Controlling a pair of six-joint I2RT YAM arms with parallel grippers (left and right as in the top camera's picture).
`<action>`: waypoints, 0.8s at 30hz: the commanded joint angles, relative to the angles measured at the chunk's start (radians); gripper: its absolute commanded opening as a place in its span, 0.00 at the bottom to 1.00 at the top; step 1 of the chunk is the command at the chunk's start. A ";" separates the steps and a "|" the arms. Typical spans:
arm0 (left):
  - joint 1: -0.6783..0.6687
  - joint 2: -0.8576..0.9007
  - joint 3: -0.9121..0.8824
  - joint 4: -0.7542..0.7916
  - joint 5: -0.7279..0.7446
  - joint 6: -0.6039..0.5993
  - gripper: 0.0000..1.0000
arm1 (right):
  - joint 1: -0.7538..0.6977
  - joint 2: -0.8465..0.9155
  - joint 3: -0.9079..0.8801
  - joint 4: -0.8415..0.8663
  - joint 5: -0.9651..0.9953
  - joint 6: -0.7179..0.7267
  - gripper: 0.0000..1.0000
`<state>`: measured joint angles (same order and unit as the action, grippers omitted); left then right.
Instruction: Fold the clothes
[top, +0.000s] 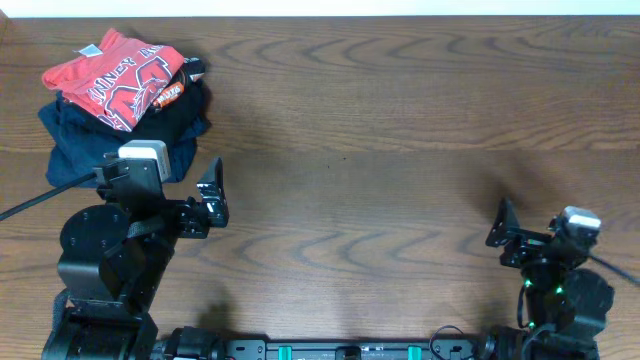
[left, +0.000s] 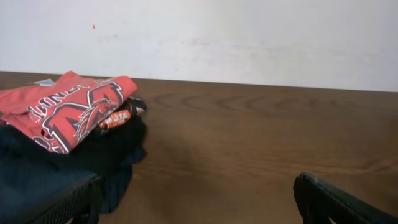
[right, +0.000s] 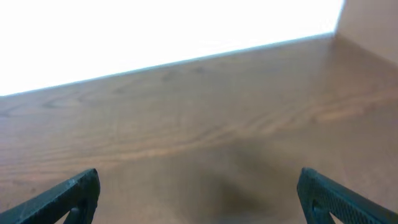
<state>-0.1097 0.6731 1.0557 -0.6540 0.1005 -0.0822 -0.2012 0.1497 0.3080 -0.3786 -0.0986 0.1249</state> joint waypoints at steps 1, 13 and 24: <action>-0.003 -0.001 -0.005 0.001 -0.007 -0.013 0.98 | 0.033 -0.064 -0.065 0.067 -0.024 -0.052 0.99; -0.003 -0.001 -0.005 0.001 -0.008 -0.013 0.98 | 0.039 -0.145 -0.304 0.435 -0.037 -0.081 0.99; -0.003 -0.001 -0.005 0.001 -0.007 -0.013 0.98 | 0.039 -0.145 -0.303 0.315 -0.033 -0.081 0.99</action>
<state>-0.1097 0.6731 1.0557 -0.6544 0.1005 -0.0822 -0.1688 0.0116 0.0063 -0.0601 -0.1253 0.0589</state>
